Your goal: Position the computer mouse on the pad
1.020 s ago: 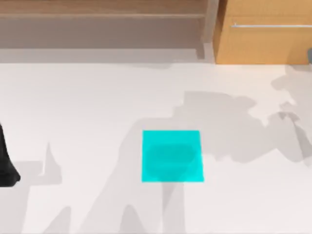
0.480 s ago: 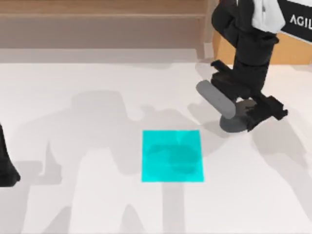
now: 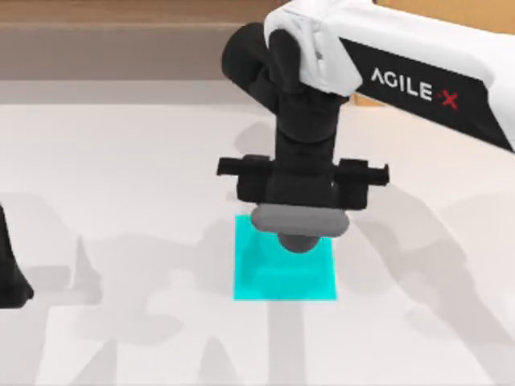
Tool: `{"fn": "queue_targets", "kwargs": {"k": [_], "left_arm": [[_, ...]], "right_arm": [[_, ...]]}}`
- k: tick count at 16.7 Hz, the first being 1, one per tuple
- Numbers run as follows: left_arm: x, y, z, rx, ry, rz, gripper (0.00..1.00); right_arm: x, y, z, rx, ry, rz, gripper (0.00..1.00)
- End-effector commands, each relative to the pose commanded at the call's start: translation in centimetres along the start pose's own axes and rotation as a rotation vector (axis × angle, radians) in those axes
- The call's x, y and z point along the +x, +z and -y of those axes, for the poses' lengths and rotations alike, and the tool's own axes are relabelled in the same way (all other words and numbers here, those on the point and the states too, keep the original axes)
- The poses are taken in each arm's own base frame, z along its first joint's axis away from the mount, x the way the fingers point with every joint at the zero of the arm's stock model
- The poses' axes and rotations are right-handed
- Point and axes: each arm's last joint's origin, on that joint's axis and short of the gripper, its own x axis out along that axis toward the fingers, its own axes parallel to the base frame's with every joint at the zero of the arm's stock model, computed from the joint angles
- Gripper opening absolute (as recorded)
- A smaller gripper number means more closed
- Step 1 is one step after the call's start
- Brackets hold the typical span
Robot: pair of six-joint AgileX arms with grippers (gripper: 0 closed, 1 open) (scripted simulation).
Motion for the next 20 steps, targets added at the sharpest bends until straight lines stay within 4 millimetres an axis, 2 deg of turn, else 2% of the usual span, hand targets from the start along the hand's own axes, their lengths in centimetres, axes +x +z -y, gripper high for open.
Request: {"fn": "queue_targets", "kwargs": {"k": [3,10,20], "left_arm": [[0.0,0.0,0.0,0.000,0.000,0.000,1.00],[0.0,0.0,0.0,0.000,0.000,0.000,1.00],[0.0,0.0,0.0,0.000,0.000,0.000,1.00]], "right_arm": [[-0.2,1.0,1.2,-0.101,-0.008,-0.015,0.00],[-0.2,0.9,1.0,-0.093,-0.007,-0.014,0.00],[2.3,0.8,1.2,-0.096,-0.014,-0.020,0.00]]}}
